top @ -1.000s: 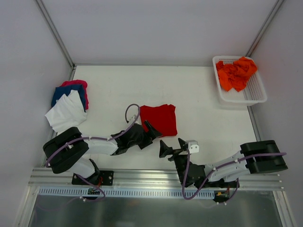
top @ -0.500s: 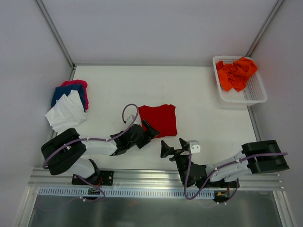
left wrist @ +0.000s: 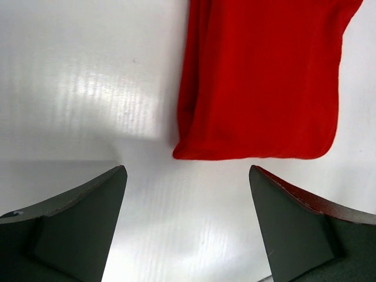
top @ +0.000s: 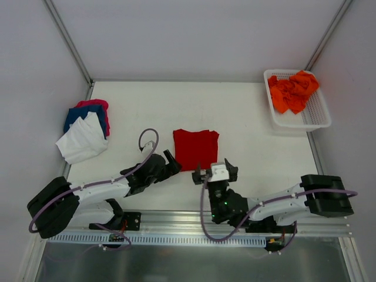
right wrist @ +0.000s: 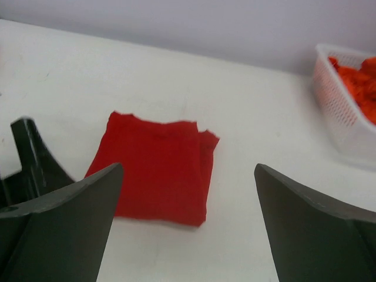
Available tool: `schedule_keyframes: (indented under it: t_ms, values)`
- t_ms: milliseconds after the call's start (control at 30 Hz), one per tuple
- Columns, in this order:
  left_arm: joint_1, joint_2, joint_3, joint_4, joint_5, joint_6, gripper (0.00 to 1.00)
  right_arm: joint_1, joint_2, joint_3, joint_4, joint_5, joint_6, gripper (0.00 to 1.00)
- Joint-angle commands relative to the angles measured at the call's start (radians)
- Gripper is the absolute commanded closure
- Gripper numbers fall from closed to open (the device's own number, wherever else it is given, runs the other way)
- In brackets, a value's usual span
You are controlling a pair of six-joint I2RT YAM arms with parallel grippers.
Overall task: Fold and stack the t-shirts
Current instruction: Fold the tshirt
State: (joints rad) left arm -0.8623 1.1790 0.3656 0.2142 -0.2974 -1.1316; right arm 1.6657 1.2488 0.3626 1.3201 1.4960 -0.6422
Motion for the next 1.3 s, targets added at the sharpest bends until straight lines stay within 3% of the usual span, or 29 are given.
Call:
schedule_keyframes:
  t_ms: [0,33,133,467,633,767,800,833,900,933,1033,1100,1133,1167,1200,1233,1267]
  values:
    - [0.008,-0.102,0.039,-0.198,-0.069,0.165,0.13,-0.093,0.14,0.252,0.211,0.282,-0.547,0.01]
    - [0.008,-0.145,0.047,-0.208,-0.074,0.18,0.13,-0.124,0.176,0.313,0.211,0.282,-0.711,0.01]
    - [0.008,-0.199,0.082,-0.254,-0.077,0.231,0.13,-0.254,0.306,0.527,0.212,0.279,-0.976,0.0]
    - [0.008,-0.193,0.091,-0.279,-0.042,0.251,0.13,-0.814,0.575,0.987,0.212,0.256,-1.543,0.01]
    - [0.008,-0.22,0.084,-0.279,-0.042,0.254,0.13,-1.027,0.742,1.196,0.212,0.207,-1.646,0.01]
    - [0.008,-0.251,0.079,-0.285,-0.046,0.259,0.13,-1.118,0.843,1.412,0.214,0.167,-1.692,0.0]
    - [0.008,-0.254,0.081,-0.285,-0.045,0.26,0.12,-1.136,0.872,1.49,0.214,0.161,-1.715,0.0]
    - [0.008,-0.254,0.087,-0.286,-0.046,0.262,0.12,-1.173,0.912,1.703,0.209,0.136,-1.773,0.01]
    - [0.008,-0.248,0.098,-0.288,-0.037,0.26,0.12,-1.221,1.016,1.965,0.186,0.072,-1.809,0.0]
    - [0.008,-0.243,0.104,-0.288,-0.034,0.265,0.12,-1.235,0.982,1.923,0.033,0.072,-1.563,0.0]
    - [0.009,-0.229,0.118,-0.288,-0.019,0.257,0.12,-1.255,0.816,1.833,-0.366,0.026,-1.024,0.0]
    - [0.009,-0.223,0.125,-0.286,-0.017,0.259,0.12,-1.238,0.746,1.811,-0.518,-0.085,-0.839,0.01]
    - [0.009,-0.222,0.125,-0.288,-0.017,0.26,0.12,-1.204,0.682,1.819,-0.776,-0.159,-0.629,0.01]
    - [0.009,-0.217,0.127,-0.288,-0.02,0.259,0.12,-1.183,0.648,1.822,-0.905,-0.265,-0.54,0.01]
    - [0.009,-0.214,0.128,-0.288,-0.022,0.259,0.12,-1.145,0.609,1.811,-1.014,-0.53,-0.472,0.0]
    - [0.009,-0.211,0.133,-0.286,-0.026,0.259,0.12,-1.134,0.531,1.793,-1.189,-0.683,-0.423,0.01]
    - [0.009,-0.202,0.14,-0.286,-0.025,0.257,0.12,-1.127,0.488,1.764,-1.293,-1.046,-0.346,0.0]
